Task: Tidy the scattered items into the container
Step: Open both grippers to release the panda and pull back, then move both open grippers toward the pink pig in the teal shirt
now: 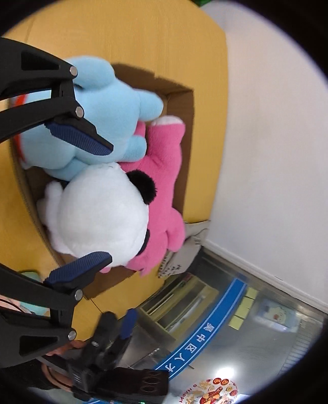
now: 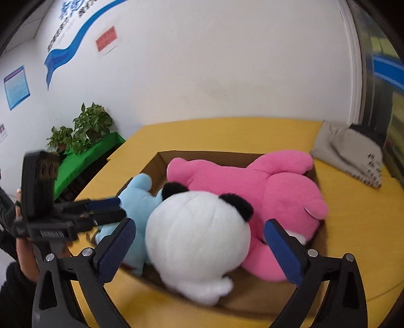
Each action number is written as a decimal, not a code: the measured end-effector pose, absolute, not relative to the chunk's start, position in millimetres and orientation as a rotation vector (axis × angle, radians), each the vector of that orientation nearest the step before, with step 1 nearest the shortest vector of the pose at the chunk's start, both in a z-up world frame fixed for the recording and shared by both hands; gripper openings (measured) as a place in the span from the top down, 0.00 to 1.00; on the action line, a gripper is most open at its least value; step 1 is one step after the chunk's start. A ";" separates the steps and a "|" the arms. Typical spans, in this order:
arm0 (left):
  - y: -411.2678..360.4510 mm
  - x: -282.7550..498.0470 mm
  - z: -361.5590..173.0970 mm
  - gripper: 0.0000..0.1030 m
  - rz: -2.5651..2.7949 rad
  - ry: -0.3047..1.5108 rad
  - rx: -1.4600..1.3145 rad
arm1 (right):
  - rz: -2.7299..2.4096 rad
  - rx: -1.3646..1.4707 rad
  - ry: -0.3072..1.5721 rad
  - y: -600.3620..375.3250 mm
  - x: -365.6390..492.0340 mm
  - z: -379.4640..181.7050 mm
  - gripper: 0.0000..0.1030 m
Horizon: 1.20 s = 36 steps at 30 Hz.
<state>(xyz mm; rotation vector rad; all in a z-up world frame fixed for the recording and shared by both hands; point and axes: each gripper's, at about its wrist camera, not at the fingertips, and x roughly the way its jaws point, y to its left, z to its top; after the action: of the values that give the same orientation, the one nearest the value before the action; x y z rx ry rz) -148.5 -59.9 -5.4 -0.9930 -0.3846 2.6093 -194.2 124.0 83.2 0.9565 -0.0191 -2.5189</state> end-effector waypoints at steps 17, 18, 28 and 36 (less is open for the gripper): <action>-38.5 -37.6 -10.5 0.23 2.796 -0.290 -1.000 | -2.664 1.108 0.113 81.9 -87.0 36.7 0.00; -38.4 -36.0 -11.8 0.23 2.796 -0.293 -1.004 | -2.669 1.106 0.118 82.0 -84.8 37.5 0.00; -36.7 -31.7 -15.0 0.23 2.788 -0.321 -0.996 | -2.688 1.108 0.134 85.7 -78.6 37.0 0.00; -32.8 -32.9 -17.2 0.23 2.776 -0.313 -1.001 | -2.695 1.103 0.154 85.6 -79.7 37.6 0.00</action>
<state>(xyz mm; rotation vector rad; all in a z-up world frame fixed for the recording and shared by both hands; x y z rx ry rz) -32.9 -32.8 -17.2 -1.0013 -0.3130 2.7761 -79.7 85.6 37.6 1.1032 0.1542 -2.6952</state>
